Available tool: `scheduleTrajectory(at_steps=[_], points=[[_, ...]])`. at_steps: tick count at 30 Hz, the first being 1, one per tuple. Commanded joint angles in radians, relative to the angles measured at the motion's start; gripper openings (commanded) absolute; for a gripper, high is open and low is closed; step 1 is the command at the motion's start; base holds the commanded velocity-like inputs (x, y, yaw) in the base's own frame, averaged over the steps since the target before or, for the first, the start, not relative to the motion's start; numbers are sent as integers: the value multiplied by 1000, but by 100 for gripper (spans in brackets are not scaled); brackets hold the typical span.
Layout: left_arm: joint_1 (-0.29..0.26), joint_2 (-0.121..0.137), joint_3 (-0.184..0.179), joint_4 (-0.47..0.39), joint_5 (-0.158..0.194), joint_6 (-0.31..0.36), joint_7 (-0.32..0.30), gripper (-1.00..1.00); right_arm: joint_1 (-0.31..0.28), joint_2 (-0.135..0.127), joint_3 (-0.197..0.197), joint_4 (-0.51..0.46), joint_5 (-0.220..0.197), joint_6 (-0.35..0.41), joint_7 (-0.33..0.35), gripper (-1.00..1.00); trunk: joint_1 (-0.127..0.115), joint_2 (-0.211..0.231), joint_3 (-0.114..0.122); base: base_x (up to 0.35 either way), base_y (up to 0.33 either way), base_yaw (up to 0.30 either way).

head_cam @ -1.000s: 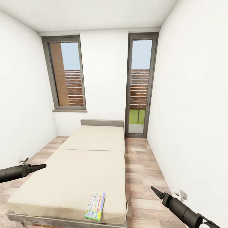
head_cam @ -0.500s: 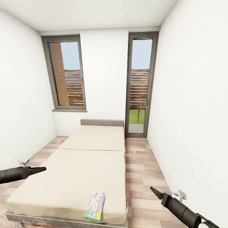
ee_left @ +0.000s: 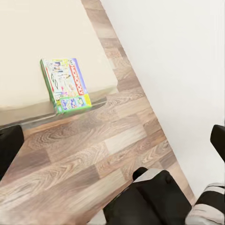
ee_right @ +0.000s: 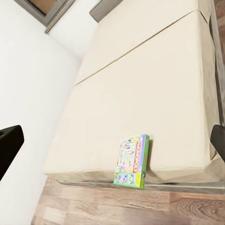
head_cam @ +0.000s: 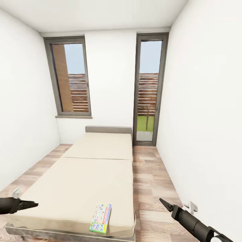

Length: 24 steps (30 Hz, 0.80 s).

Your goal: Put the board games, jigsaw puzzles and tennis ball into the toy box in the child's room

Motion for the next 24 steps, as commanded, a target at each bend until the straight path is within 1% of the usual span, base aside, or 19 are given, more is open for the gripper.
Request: scheduleTrajectory(at_steps=[1,2,3,4,5,6,7,8,9,11,13,14,15,16,17,20,21,22,24], points=[[-1,-4,9,19,-23,-6,15,100,0,0,-1,-1,-4,6,1,100,4,-9,-5,0,0,0],[-1,-15,10,54,-38,-30,62,100,0,0,-1,-1,-4,6,1,100,8,-16,-8,0,0,0],[-1,-22,11,71,-43,-39,86,100,0,0,-1,-1,-4,6,1,100,12,-23,-11,0,0,0],[-1,-40,13,101,-51,-51,135,100,0,0,-1,-1,-4,5,1,100,16,-30,-14,0,0,0],[-1,-63,14,123,-56,-59,182,100,0,0,-1,-1,-5,5,1,100,20,-37,-17,0,0,0],[-1,-77,15,132,-57,-61,205,100,0,0,-1,-1,-6,5,1,100,23,-44,-20,0,0,0],[-1,-105,17,144,-59,-63,249,100,0,0,-1,-1,-7,4,1,100,27,-51,-23,0,0,0],[-1,-119,19,148,-59,-64,270,100,0,0,-1,-1,-8,4,1,100,31,-58,-27,0,0,0],[-1,-145,24,154,-57,-65,308,100,0,0,-1,-1,-9,3,1,100,35,-65,-30,0,0,0],[-1,-167,32,158,-53,-65,341,100,0,0,-1,-1,-10,3,1,100,43,-79,-36,0,0,0],[-1,-206,59,164,-44,-65,383,100,0,0,-1,0,-11,3,1,100,50,-93,-42,0,0,0],[-1,-216,67,165,-42,-64,389,100,0,0,-1,0,-11,3,1,100,54,-100,-45,0,0,0],[-1,-238,81,166,-40,-64,398,100,0,0,-2,0,-11,4,1,100,58,-107,-48,0,0,0],[-1,-250,88,166,-39,-63,402,100,0,0,-2,0,-11,4,1,100,62,-114,-52,0,0,0],[-1,-277,103,167,-37,-62,410,100,0,0,-2,1,-11,5,1,100,66,-121,-55,0,0,0],[-1,-317,126,168,-37,-61,431,100,-1,0,-3,1,-11,7,0,100,77,-142,-64,0,0,0],[-1,-340,140,168,-37,-61,453,100,-1,0,-3,0,-11,9,0,100,81,-149,-67,0,0,0],[-1,-359,152,168,-37,-62,478,100,-1,0,-3,0,-11,10,0,100,85,-156,-70,0,0,0],[-1,-375,168,168,-36,-62,512,100,-1,0,-3,0,-11,11,-2,100,92,-170,-77,0,0,0]])
